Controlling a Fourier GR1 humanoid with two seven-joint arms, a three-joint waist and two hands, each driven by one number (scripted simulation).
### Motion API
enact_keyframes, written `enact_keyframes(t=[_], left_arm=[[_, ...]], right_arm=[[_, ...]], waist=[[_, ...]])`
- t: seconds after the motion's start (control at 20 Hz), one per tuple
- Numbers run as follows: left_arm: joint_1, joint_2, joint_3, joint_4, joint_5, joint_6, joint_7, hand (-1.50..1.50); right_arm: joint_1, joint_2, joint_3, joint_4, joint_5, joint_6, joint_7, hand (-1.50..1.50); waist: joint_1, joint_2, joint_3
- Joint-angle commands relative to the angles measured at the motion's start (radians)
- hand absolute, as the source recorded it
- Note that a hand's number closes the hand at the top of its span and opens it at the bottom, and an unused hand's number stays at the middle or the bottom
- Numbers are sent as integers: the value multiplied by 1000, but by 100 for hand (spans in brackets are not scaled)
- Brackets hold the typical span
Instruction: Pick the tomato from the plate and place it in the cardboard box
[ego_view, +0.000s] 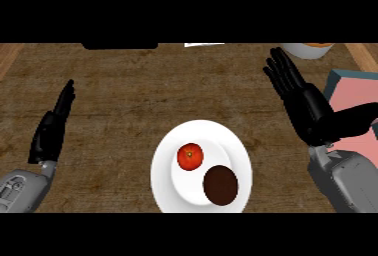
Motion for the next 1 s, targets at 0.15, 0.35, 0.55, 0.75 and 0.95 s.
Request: enact_keyframes(t=[0.15,0.35,0.55,0.75,0.95], left_arm=[[-48,29,-17,-91,15,-169,-53,0],[-33,0,-77,-152,33,-234,-75,0],[-20,18,-27,-157,50,-292,-78,0],[-32,-11,-56,-214,26,-260,-14,0],[-30,17,-15,-210,42,-317,-28,0]], right_arm=[[-69,-75,-47,-195,106,-73,71,-150],[-97,-314,-17,-129,295,4,152,-150],[11,-237,48,-220,397,-16,42,-150],[15,-280,147,-199,551,27,-57,-150],[-77,-294,199,-232,628,117,64,-150]], waist=[[6,-8,5],[0,-9,2],[18,-1,6],[31,-2,6],[33,-1,5]])
